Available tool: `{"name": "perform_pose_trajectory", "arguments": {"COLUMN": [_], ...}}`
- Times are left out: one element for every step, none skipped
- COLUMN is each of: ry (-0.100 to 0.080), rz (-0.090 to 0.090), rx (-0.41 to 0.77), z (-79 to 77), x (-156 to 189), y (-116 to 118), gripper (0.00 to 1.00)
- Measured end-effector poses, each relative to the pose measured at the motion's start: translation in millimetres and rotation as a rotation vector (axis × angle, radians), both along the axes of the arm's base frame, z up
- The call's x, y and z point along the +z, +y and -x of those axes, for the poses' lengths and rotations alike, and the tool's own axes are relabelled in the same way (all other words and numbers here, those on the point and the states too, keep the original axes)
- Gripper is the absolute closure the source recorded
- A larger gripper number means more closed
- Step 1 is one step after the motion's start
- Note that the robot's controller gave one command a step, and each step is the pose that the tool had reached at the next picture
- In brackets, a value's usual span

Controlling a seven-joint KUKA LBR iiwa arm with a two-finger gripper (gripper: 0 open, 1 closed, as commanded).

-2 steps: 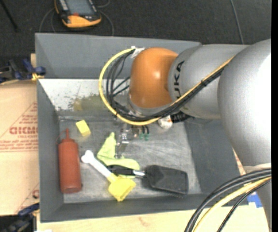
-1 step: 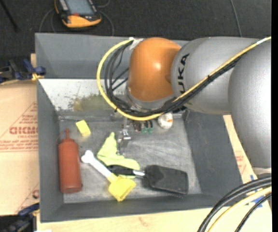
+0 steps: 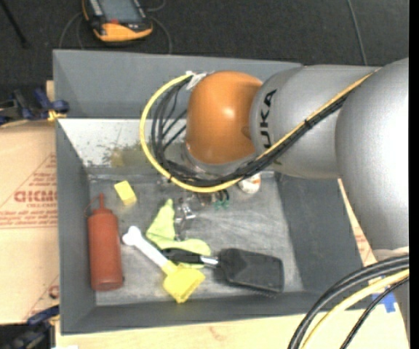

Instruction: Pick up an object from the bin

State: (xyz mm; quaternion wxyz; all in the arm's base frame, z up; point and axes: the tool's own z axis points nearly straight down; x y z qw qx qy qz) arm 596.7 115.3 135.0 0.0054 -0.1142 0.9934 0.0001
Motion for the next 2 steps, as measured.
{"name": "perform_pose_trajectory", "arguments": {"ry": [0.006, 0.002], "rz": [-0.002, -0.001], "rx": [-0.187, -0.005], "z": [-2.7, -20.2], "x": [-41, -60], "y": [2, -3], "gripper": [0.0, 1.0]}}
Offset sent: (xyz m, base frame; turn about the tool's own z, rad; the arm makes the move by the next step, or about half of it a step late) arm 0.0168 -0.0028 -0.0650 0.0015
